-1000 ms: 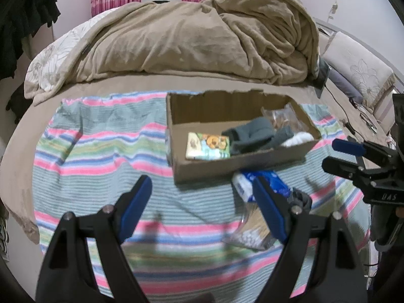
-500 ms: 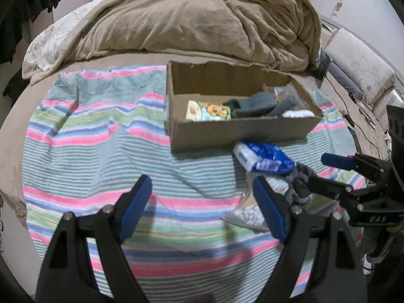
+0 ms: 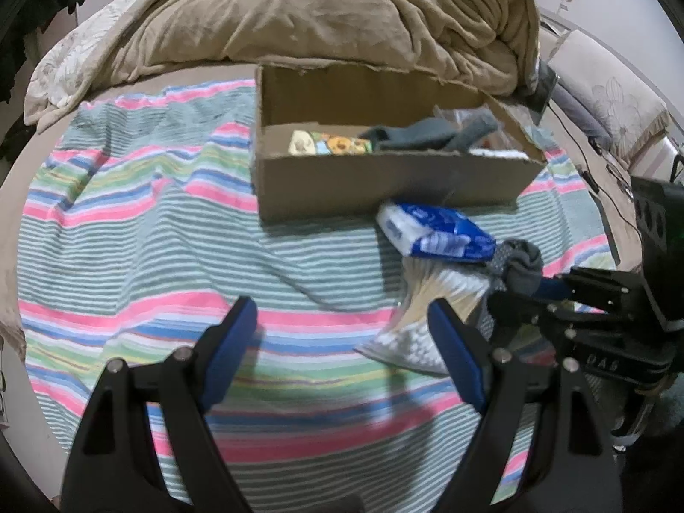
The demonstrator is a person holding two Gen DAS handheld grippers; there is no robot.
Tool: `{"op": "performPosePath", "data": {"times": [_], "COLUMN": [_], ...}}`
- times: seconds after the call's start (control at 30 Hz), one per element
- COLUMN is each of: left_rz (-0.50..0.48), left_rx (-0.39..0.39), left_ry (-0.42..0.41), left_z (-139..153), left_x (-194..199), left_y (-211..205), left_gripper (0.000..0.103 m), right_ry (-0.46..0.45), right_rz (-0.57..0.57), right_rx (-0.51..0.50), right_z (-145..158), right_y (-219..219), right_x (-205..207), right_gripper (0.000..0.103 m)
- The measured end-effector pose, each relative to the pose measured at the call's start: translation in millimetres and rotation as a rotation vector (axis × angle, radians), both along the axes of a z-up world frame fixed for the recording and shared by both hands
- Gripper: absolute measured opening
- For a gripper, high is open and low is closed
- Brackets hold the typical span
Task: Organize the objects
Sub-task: 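Grasp the grey sock with the right tool, then grasp the cotton swab bag with the left tool while the right tool holds the grey sock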
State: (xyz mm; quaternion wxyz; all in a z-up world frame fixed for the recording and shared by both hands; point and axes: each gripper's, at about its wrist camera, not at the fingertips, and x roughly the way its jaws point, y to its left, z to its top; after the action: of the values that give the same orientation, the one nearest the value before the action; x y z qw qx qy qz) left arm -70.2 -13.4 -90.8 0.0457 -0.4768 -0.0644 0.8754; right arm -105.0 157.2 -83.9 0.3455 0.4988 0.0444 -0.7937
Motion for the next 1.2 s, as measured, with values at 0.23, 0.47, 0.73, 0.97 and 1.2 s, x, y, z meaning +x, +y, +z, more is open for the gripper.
{"op": "performPosePath", "data": {"times": [0.23, 0.47, 0.73, 0.97, 1.2], "left_rz": [-0.052, -0.113, -0.213, -0.219, -0.217], "left_rx": [-0.016, -0.077, -0.190, -0.155, -0.096], "left_ry": [-0.026, -0.071, -0.069, -0.054, -0.021], "left_z": [-9.5, -31.0, -49.6, -46.3, -29.0], "left_x": [-4.8, -14.9, -16.1, -13.4, 3.0], "left_y": [25.8, 55.3, 89.6, 82.5, 74.5], "left_gripper": [0.083, 0.083, 0.082, 0.057, 0.049], "right_ry": [-0.005, 0.010, -0.004, 0.036, 0.069], "right_rz": [-0.037, -0.059, -0.101, -0.133, -0.143], "right_rx": [-0.054, -0.093, -0.098, -0.108, -0.107], "right_z": [2.4, 10.8, 8.6, 23.7, 37.9], "right_y": [24.8, 43.2, 60.3, 68.0, 70.2], "right_x": [-6.6, -9.8, -16.2, -12.9, -8.3], "right_gripper": [0.026, 0.026, 0.026, 0.026, 0.026]}}
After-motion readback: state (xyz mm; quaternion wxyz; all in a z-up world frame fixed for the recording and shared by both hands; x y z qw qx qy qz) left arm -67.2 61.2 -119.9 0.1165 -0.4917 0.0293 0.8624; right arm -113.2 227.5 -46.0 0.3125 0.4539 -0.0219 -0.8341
